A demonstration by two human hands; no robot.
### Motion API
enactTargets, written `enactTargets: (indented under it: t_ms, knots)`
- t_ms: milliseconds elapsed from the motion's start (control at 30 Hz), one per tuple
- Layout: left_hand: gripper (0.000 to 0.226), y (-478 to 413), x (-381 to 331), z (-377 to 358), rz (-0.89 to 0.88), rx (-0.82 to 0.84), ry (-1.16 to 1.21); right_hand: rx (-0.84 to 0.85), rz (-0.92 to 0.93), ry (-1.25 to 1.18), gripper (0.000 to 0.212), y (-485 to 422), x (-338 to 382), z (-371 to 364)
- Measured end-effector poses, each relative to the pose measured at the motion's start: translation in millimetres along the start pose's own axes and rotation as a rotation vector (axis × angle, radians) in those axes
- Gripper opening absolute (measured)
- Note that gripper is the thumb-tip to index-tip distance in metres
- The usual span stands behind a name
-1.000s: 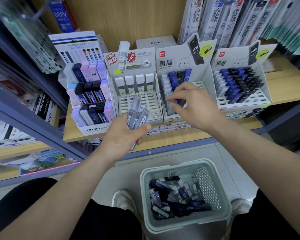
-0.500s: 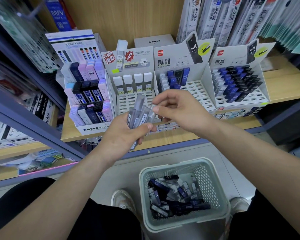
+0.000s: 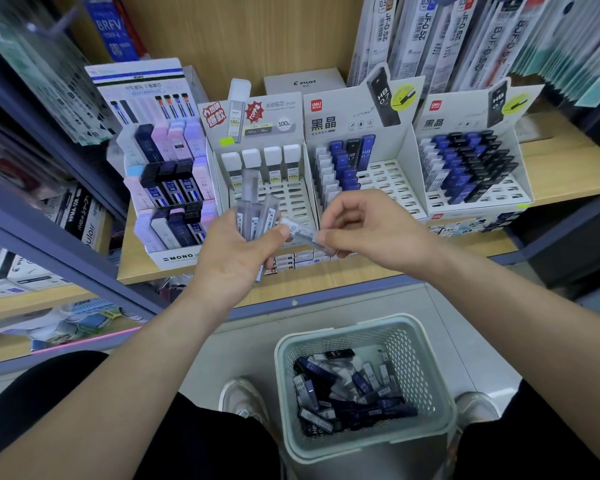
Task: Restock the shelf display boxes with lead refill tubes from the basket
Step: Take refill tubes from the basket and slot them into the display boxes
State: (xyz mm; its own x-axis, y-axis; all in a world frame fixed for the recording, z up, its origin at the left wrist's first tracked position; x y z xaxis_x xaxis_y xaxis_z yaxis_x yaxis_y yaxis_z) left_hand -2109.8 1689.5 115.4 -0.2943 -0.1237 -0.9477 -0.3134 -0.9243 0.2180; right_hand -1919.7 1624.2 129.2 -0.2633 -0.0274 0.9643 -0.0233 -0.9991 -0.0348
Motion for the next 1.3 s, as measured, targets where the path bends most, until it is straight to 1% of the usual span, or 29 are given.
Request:
enactTargets:
  t_ms: [133, 200, 333, 533, 633, 700, 800, 933, 1033, 1233, 1300]
  knots:
    - [0.016, 0.6, -2.8, -7.5, -0.027, 0.022, -0.007, 0.062, -0.052, -0.063, 0.019, 7.5, 1.8, -3.2]
    - [0.017, 0.4, -4.6, -11.1, -0.033, 0.024, -0.014, 0.091, -0.077, -0.066, 0.018, 11.3, 1.9, -3.7]
    - [0.018, 1.0, -8.9, -19.3, -0.026, 0.031, -0.017, 0.000, -0.016, 0.034, 0.007, 14.0, -2.8, 5.4]
    - [0.021, 4.5, -13.1, -34.8, -0.024, 0.132, -0.043, -0.121, 0.090, 0.161, 0.017, 21.0, -3.2, 25.6]
    - [0.015, 4.1, -13.0, -38.9, -0.016, 0.130, -0.080, -0.132, 0.073, 0.132, 0.024, 26.0, -4.2, 30.4]
    - [0.014, 3.5, -13.4, -41.3, -0.014, 0.114, -0.093, -0.129, 0.059, 0.094, 0.021, 29.3, -4.1, 31.6]
    - [0.019, 3.3, -14.6, -45.1, -0.016, 0.105, -0.088, -0.135, 0.040, 0.034, 0.015, 31.9, -3.7, 34.5]
    - [0.027, 2.2, -16.0, -48.3, -0.020, 0.107, -0.074, -0.056, -0.021, 0.004, 0.022, 34.7, -6.3, 34.4]
    - [0.024, 1.5, -17.5, -52.2, -0.025, 0.116, -0.087, -0.036, -0.026, -0.046, 0.024, 38.0, -6.6, 29.9]
    - [0.021, 5.5, -28.4, -63.0, -0.038, 0.129, -0.143, -0.007, 0.021, 0.092, 0.038, 39.7, -3.0, 37.6]
    - [0.019, 7.2, -30.1, -64.8, -0.038, 0.122, -0.155, -0.014, 0.028, 0.123, 0.038, 41.5, -2.5, 40.9]
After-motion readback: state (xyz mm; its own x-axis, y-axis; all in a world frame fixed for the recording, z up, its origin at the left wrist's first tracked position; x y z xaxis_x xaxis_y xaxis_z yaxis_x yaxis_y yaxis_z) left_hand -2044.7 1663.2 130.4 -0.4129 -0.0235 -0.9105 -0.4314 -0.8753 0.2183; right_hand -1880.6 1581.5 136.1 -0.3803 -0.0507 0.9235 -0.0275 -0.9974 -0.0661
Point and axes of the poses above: each hand's wrist, its own y-axis away from the middle knuckle, its own z-axis out of the back of the hand, x = y × z, the point moved 2 cm from there along -y, towards the middle knuckle, and after that the axes turned 9 degrees about z, right-handed, at the moved point
